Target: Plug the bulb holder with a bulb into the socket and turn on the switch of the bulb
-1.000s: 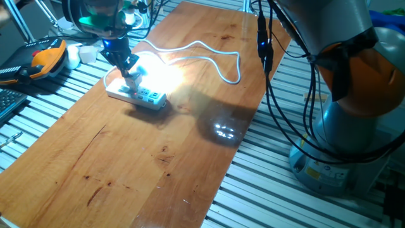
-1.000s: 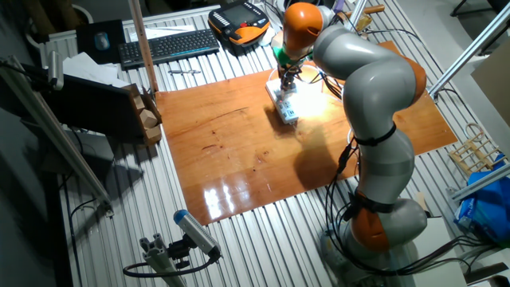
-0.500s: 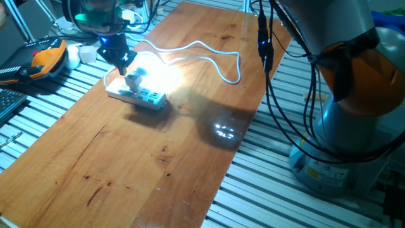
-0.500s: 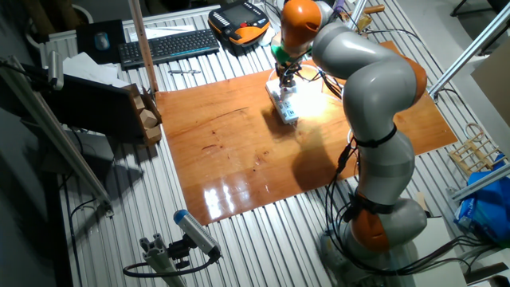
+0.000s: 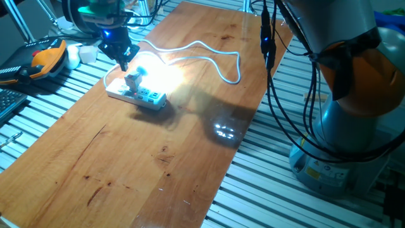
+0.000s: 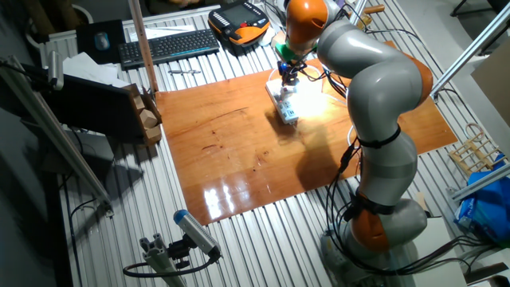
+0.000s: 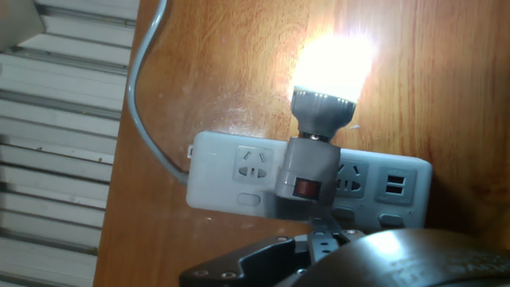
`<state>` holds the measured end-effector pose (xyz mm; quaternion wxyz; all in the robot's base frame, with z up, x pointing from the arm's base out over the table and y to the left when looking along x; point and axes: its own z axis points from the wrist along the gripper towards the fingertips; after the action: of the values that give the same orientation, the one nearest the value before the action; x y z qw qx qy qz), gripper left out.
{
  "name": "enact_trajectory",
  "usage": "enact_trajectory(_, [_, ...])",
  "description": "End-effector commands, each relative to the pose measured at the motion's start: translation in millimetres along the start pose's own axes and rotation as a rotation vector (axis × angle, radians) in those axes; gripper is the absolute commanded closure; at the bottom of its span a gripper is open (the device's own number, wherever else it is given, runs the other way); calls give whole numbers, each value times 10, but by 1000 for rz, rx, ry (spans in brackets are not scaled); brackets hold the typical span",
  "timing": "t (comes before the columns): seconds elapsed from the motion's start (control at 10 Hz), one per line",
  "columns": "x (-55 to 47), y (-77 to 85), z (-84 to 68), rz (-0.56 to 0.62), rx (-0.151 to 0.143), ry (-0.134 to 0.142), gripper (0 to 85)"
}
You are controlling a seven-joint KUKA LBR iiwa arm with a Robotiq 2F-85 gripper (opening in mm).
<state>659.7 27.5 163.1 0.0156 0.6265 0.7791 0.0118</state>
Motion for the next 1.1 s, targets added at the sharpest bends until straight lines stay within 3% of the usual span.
enact_trajectory(0.0, [1,-24,-22,-11,0,3,850])
enact_trajectory(0.5, [-9,-127,-128,-60,-9,13,850])
enact_trajectory(1.0, [23,-140,-136,-63,-20,-2,850])
